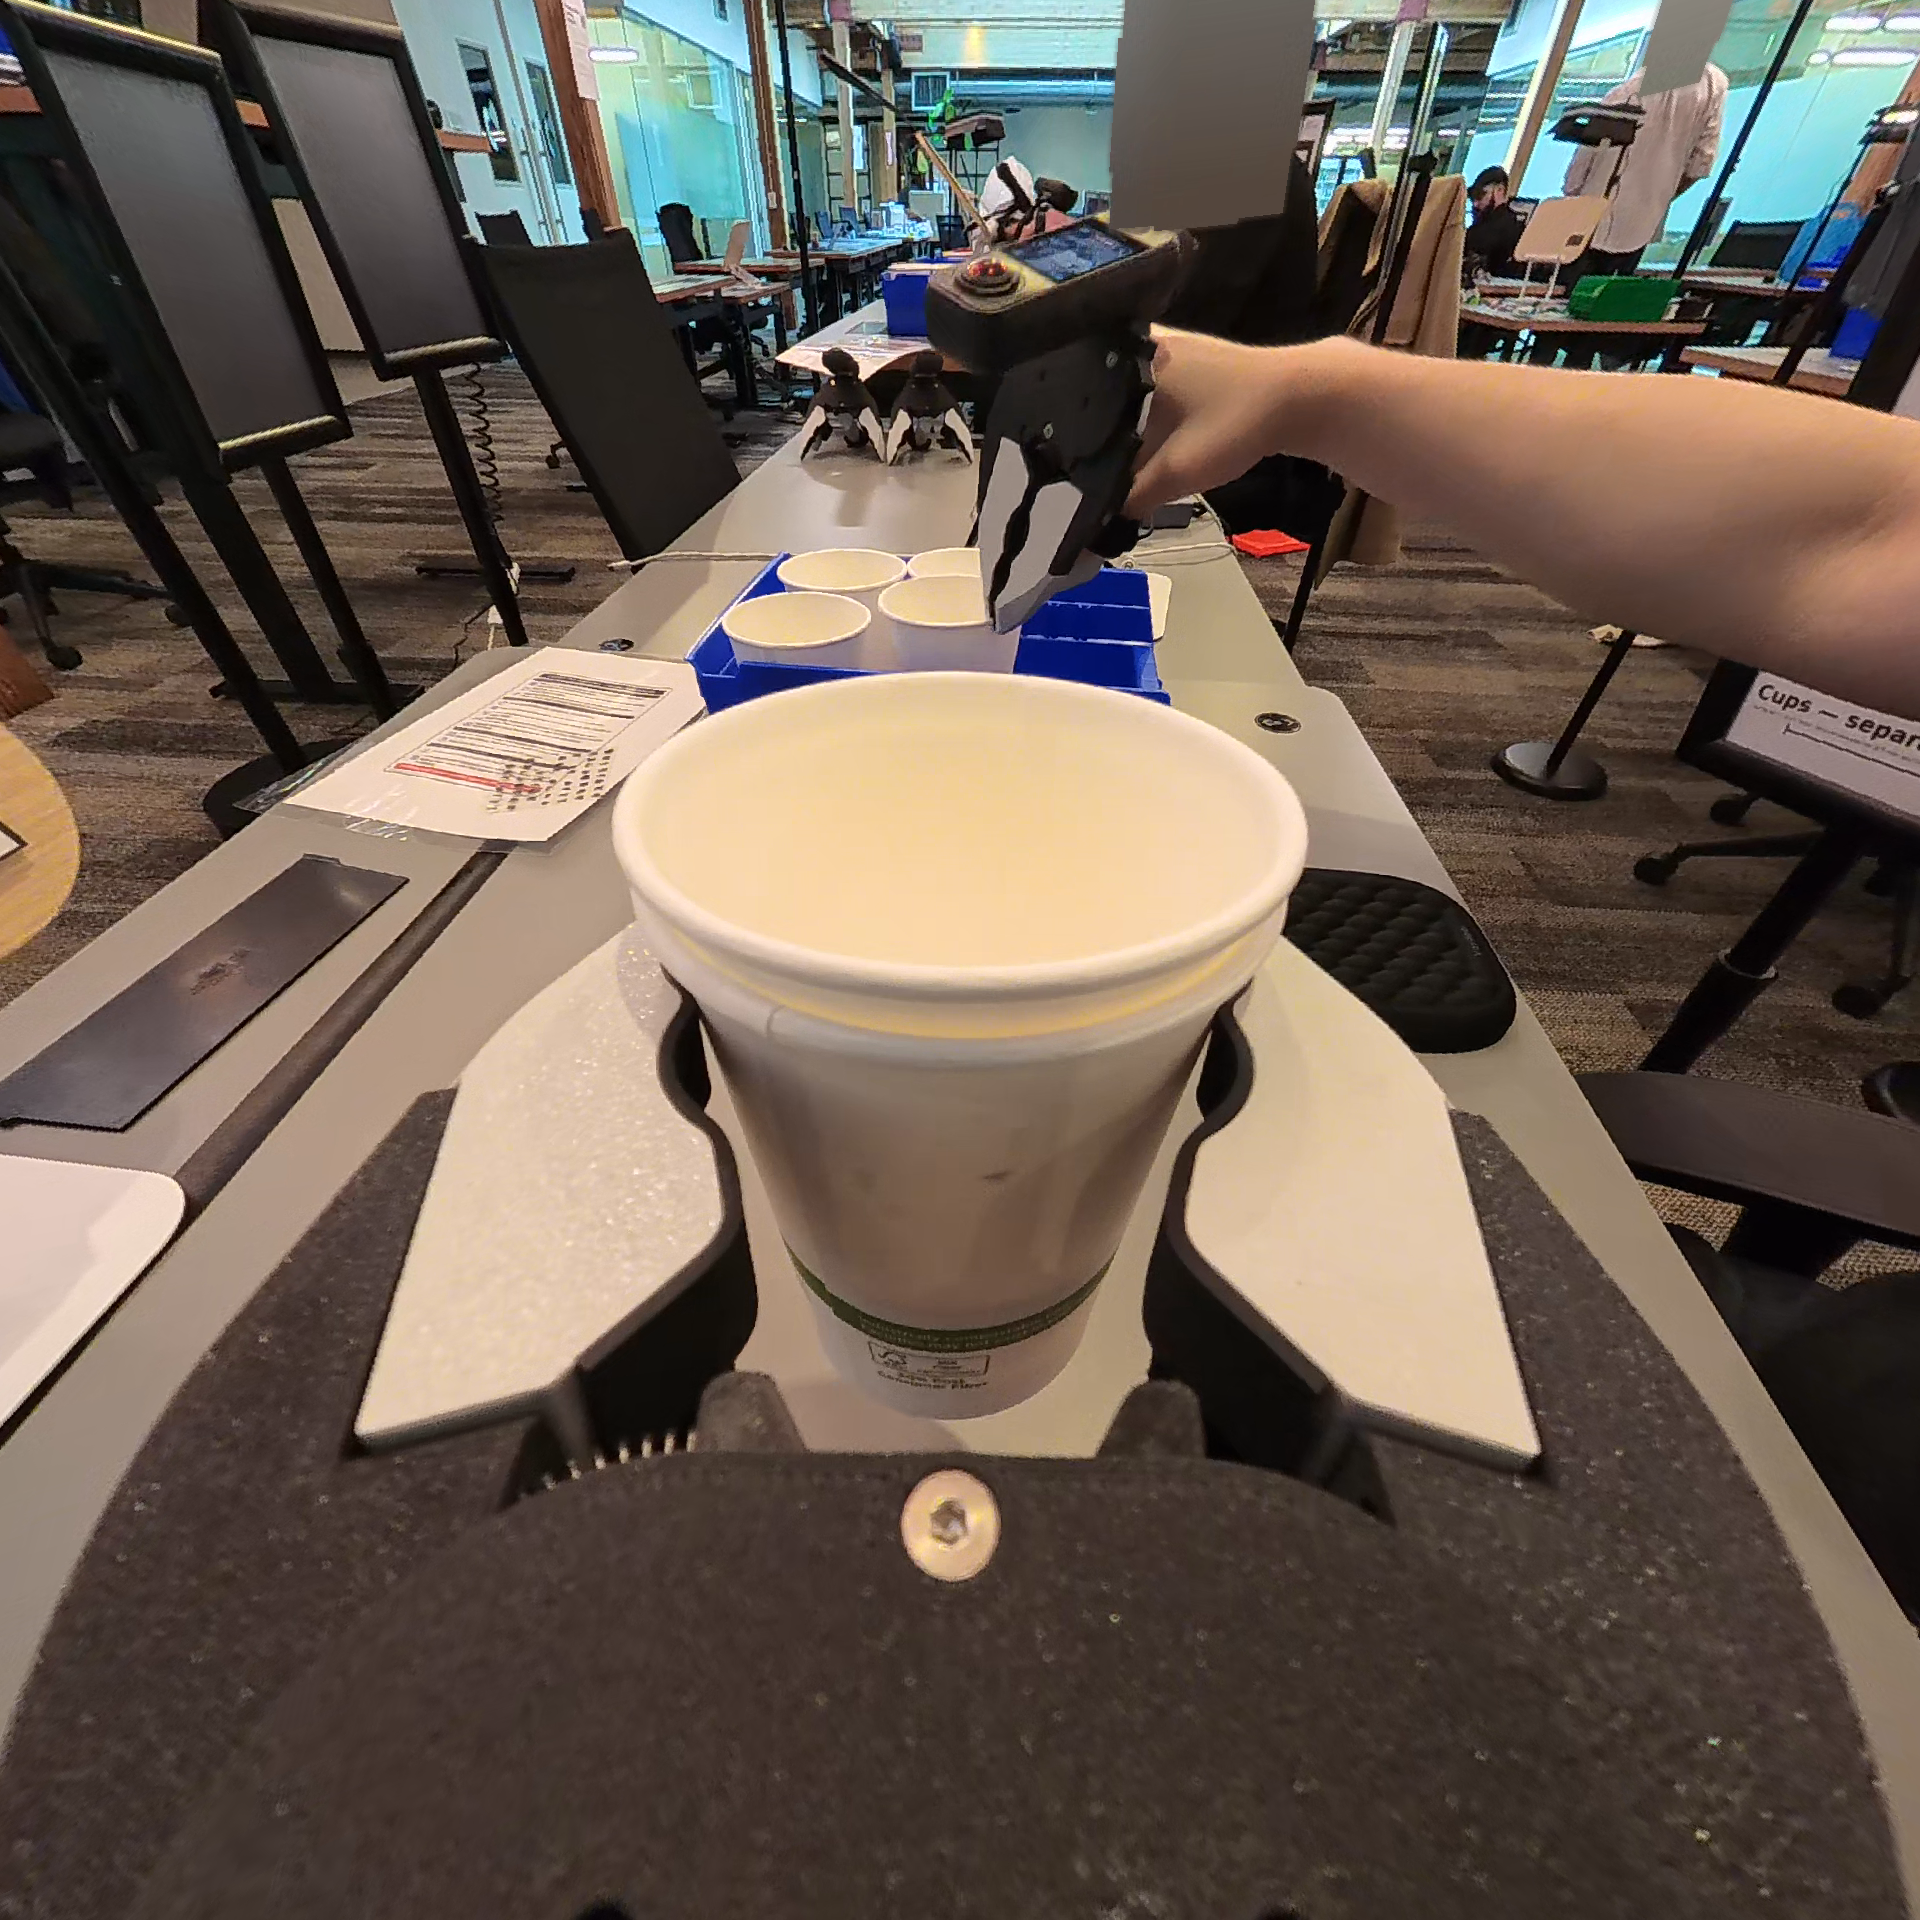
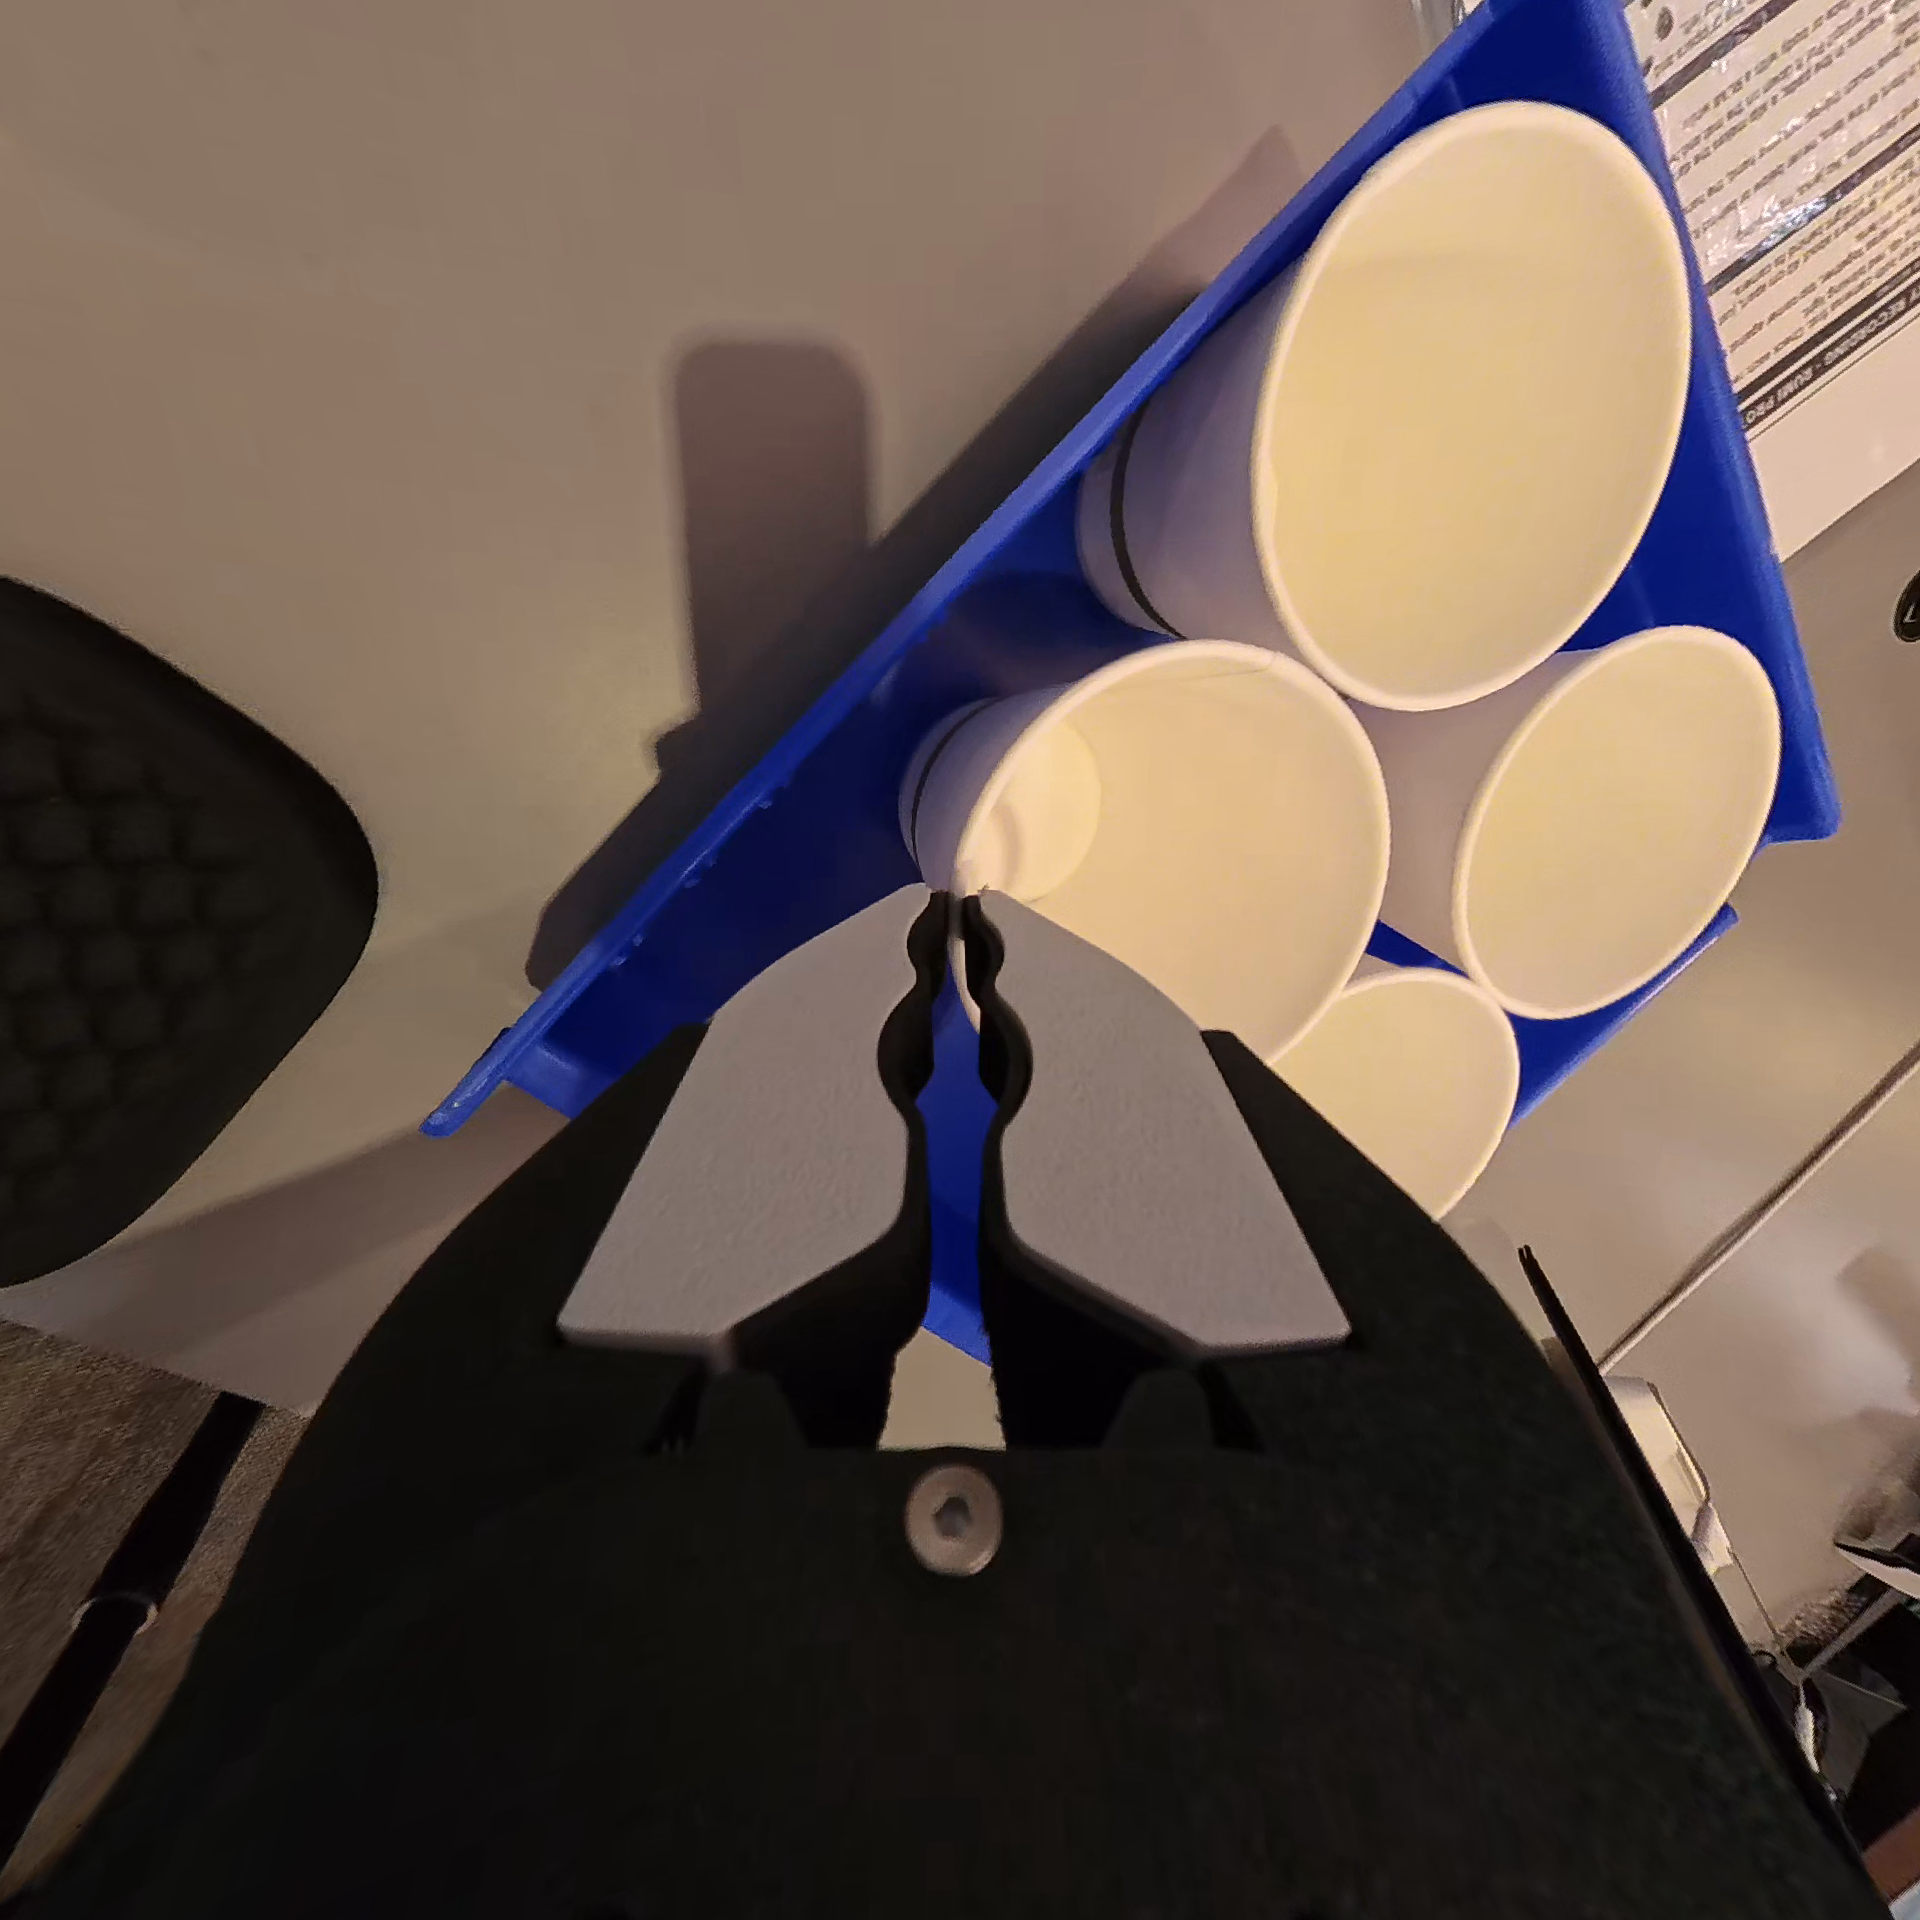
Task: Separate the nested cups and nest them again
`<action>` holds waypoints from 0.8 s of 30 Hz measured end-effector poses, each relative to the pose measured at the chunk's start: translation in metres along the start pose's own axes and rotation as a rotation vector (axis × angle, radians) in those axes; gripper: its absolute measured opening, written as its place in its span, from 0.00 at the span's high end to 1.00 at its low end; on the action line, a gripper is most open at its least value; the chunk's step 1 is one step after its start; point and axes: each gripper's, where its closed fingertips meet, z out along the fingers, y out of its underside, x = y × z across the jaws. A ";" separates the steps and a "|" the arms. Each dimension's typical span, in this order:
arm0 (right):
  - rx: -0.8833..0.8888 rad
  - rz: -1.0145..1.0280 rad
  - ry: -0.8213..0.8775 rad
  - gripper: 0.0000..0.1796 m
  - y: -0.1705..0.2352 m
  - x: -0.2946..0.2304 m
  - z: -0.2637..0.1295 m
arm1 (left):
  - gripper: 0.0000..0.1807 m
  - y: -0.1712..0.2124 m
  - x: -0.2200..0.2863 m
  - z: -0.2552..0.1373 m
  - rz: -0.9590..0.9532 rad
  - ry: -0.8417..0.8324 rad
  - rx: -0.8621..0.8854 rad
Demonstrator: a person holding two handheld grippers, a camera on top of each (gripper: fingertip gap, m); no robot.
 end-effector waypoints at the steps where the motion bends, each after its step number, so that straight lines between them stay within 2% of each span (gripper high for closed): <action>1: 0.004 0.004 0.001 0.99 0.000 0.001 0.001 | 0.48 0.000 0.000 0.000 0.000 0.000 0.000; 22: 0.024 0.024 -0.008 0.99 -0.002 0.001 0.013 | 0.48 0.001 0.001 0.001 0.004 0.004 -0.008; 24: 0.015 0.023 -0.001 0.96 -0.001 0.002 0.013 | 0.48 0.001 0.001 0.001 0.003 0.004 -0.008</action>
